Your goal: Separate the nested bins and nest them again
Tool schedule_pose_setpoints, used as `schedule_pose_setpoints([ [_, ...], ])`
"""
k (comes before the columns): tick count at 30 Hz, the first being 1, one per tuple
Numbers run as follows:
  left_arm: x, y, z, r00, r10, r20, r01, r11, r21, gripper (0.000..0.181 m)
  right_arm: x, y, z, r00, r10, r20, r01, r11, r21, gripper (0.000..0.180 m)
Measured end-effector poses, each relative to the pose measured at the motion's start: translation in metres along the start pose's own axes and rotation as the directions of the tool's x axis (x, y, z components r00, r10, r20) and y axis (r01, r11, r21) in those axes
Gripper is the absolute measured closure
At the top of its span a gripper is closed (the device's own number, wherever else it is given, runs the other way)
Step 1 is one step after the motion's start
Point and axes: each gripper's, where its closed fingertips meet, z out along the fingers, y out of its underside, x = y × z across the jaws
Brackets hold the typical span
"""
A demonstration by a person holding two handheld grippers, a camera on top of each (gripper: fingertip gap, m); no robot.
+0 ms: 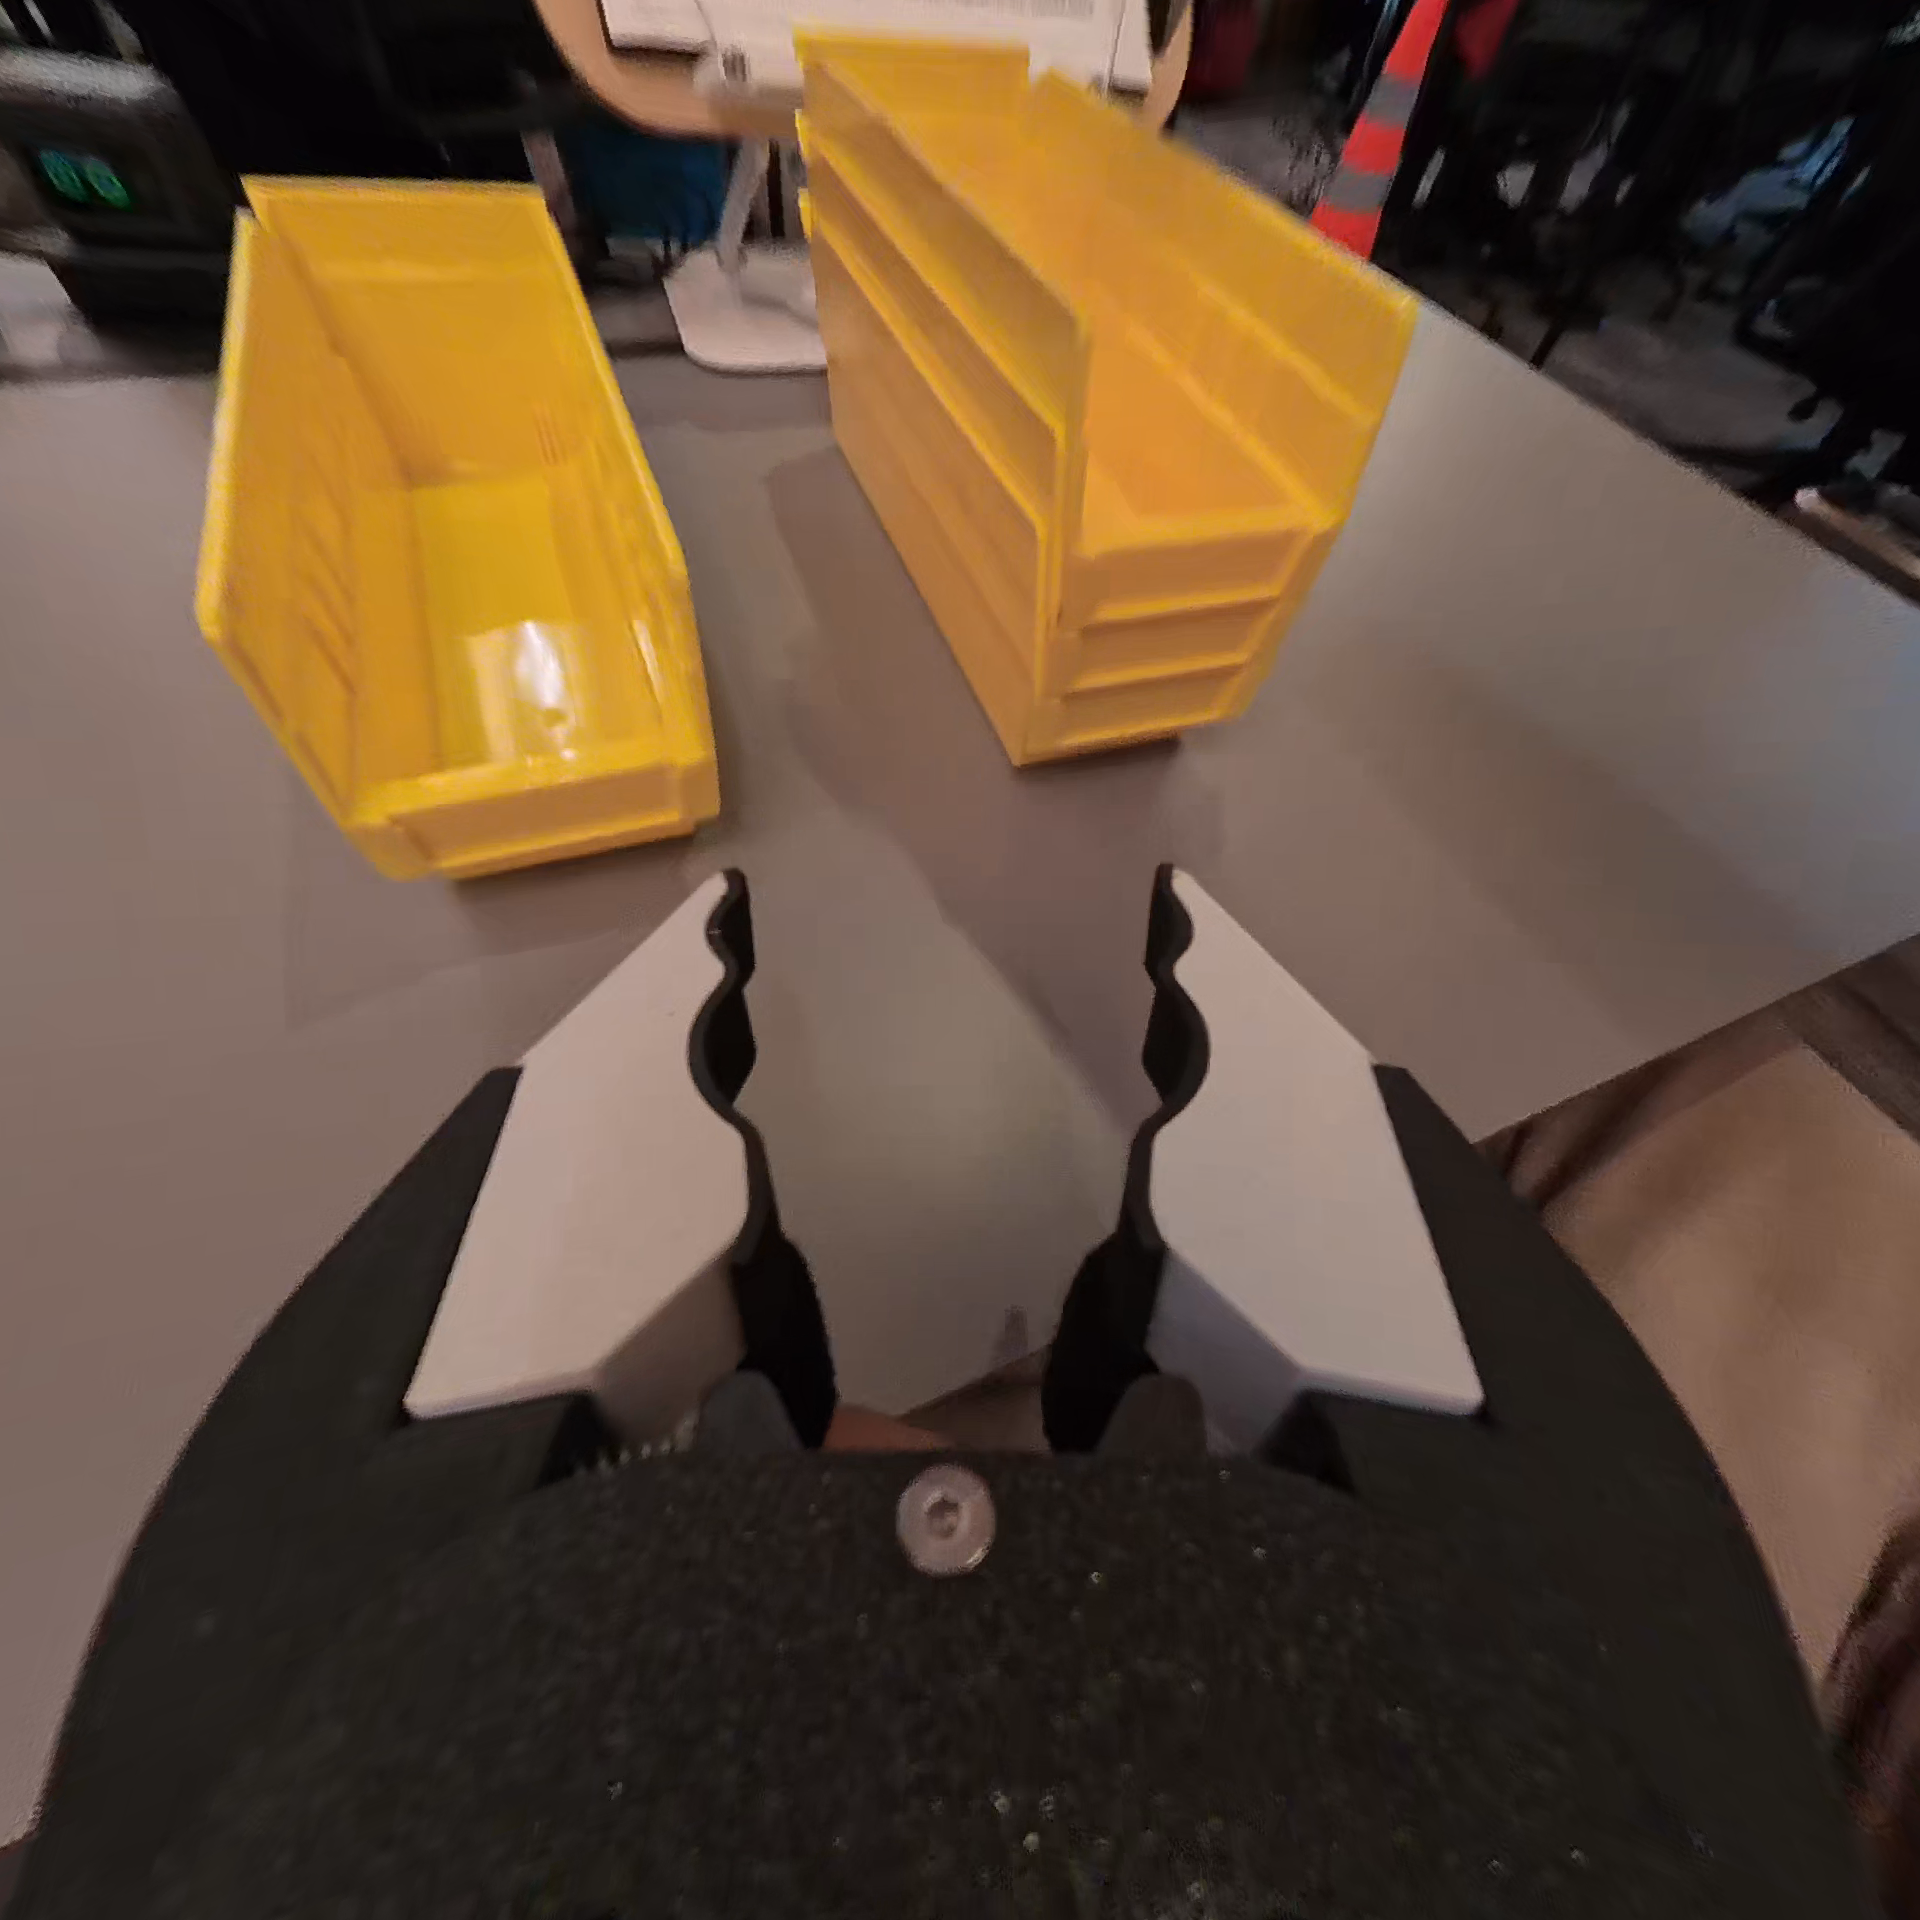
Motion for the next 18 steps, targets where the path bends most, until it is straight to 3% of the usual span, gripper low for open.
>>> schedule_pose_setpoints([
  [4,-0.018,0.001,-0.001,0.999,0.005,0.033,-0.004,1.000,-0.015,0.105,0.023,-0.001,0.022,0.985,0.053,-0.161,-0.064,0.996,-0.065,0.051],
  [18,-0.001,-0.001,0.007,0.992,0.124,0.006,-0.123,0.991,-0.051,0.109,0.016,0.006,0.026,0.982,0.149,-0.114,-0.163,0.979,-0.124,0.094],
])
